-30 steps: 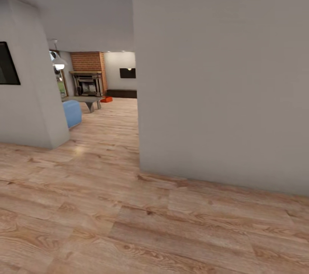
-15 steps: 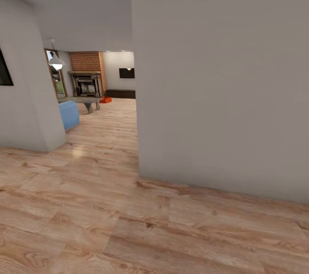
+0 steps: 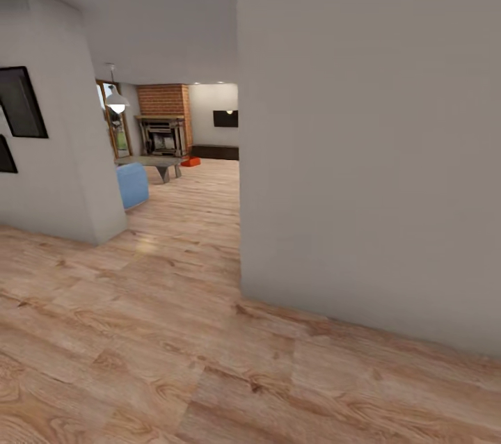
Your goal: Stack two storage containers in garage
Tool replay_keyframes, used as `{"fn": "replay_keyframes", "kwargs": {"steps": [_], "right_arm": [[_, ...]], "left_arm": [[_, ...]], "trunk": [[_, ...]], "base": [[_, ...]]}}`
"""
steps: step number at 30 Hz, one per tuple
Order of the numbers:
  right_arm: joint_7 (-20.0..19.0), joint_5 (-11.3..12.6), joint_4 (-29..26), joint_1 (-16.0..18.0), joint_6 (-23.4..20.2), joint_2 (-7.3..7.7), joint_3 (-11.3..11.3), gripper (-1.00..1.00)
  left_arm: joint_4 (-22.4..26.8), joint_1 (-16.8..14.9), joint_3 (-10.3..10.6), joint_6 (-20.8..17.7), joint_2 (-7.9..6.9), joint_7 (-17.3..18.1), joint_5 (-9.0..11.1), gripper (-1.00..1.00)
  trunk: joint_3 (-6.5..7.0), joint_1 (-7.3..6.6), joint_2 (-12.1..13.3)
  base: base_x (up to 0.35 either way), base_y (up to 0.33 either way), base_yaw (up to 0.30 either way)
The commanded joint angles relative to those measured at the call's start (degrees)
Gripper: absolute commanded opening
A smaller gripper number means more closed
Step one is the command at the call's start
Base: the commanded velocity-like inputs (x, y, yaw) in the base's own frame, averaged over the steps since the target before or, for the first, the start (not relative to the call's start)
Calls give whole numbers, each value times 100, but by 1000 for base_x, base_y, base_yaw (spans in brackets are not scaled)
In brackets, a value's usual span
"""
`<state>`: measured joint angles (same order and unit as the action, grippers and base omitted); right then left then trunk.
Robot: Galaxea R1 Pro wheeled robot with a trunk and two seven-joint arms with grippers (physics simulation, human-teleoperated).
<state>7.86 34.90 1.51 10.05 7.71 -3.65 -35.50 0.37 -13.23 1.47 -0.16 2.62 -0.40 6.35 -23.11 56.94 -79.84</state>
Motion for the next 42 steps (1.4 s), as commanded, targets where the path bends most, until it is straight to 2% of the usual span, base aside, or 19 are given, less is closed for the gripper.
{"fn": "replay_keyframes", "kwargs": {"steps": [1,33,42], "right_arm": [[5,44,18,5,28,-4,-45,100],[7,44,16,5,28,-4,-45,100],[5,43,16,5,28,-4,-44,100]], "left_arm": [[-1,-4,19,-2,1,-4,60,100],[1,-4,20,-2,1,-4,58,100],[-2,-4,18,-2,1,-4,59,100]], "trunk": [[-6,3,-3],[-6,3,-3],[-6,3,-3]], "base": [[320,0,269],[320,0,269],[320,0,68]]}}
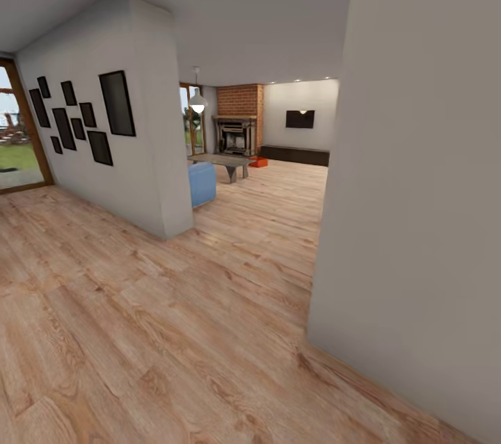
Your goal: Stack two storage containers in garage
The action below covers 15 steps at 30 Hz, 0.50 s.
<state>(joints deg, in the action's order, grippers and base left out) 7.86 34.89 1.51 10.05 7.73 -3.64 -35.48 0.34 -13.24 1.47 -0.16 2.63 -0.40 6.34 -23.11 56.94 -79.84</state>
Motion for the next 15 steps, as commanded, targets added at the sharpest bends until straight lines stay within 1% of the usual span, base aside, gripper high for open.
{"fn": "replay_keyframes", "kwargs": {"steps": [1,15], "right_arm": [[5,44,16,6,27,-5,-46,100],[5,43,17,6,25,-5,-46,100]], "left_arm": [[1,-3,20,-2,1,-4,60,100],[1,-3,20,-2,1,-4,60,100]], "trunk": [[-6,3,-3],[-6,3,-3]], "base": [[321,0,3],[320,0,5]]}}
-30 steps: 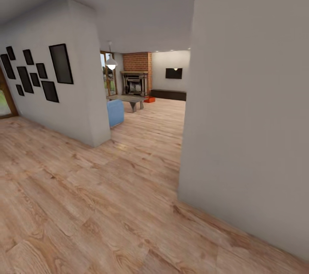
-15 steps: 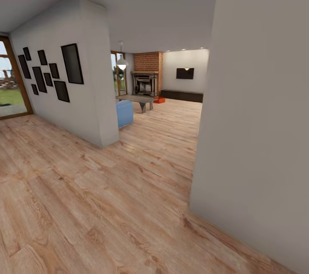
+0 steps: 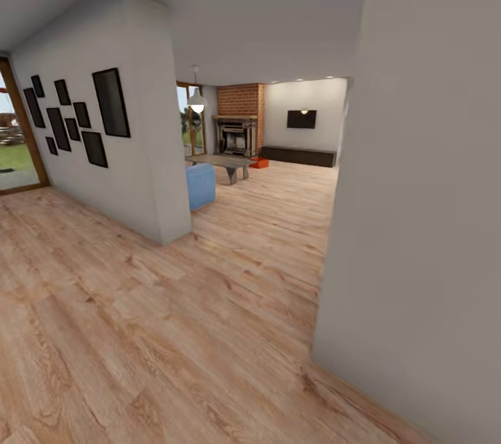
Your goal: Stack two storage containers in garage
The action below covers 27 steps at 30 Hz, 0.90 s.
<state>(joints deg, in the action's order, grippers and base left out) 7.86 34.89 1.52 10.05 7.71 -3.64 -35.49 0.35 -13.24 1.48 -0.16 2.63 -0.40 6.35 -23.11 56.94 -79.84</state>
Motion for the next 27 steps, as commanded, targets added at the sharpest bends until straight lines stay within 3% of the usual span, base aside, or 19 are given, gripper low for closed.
{"fn": "replay_keyframes", "kwargs": {"steps": [1,27], "right_arm": [[5,41,16,6,28,-5,-45,100],[5,36,15,6,29,-5,-45,100]], "left_arm": [[1,-3,19,-2,1,-4,59,100],[1,-3,19,-2,1,-4,59,100]], "trunk": [[-6,3,-3],[-6,3,-3]], "base": [[320,0,129],[320,0,244]]}}
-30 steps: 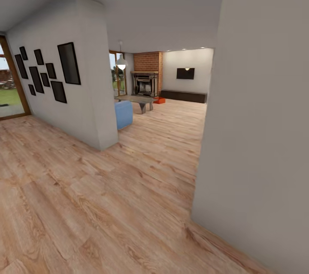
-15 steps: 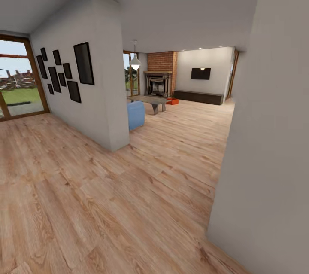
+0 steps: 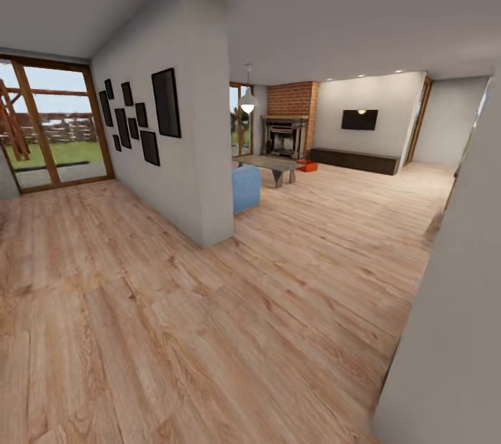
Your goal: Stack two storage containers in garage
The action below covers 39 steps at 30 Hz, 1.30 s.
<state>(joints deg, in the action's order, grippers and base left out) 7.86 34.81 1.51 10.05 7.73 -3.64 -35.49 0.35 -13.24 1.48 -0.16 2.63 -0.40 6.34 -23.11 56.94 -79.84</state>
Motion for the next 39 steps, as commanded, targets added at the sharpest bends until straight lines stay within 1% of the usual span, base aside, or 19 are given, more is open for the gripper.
{"fn": "replay_keyframes", "kwargs": {"steps": [1,39], "right_arm": [[5,44,16,6,27,-5,-46,100],[5,50,16,6,27,-11,-46,100]], "left_arm": [[0,-3,19,-2,1,-4,60,100],[0,-3,19,-2,1,-4,60,100]], "trunk": [[-6,3,-3],[-6,3,-3]], "base": [[321,0,55],[321,0,2]]}}
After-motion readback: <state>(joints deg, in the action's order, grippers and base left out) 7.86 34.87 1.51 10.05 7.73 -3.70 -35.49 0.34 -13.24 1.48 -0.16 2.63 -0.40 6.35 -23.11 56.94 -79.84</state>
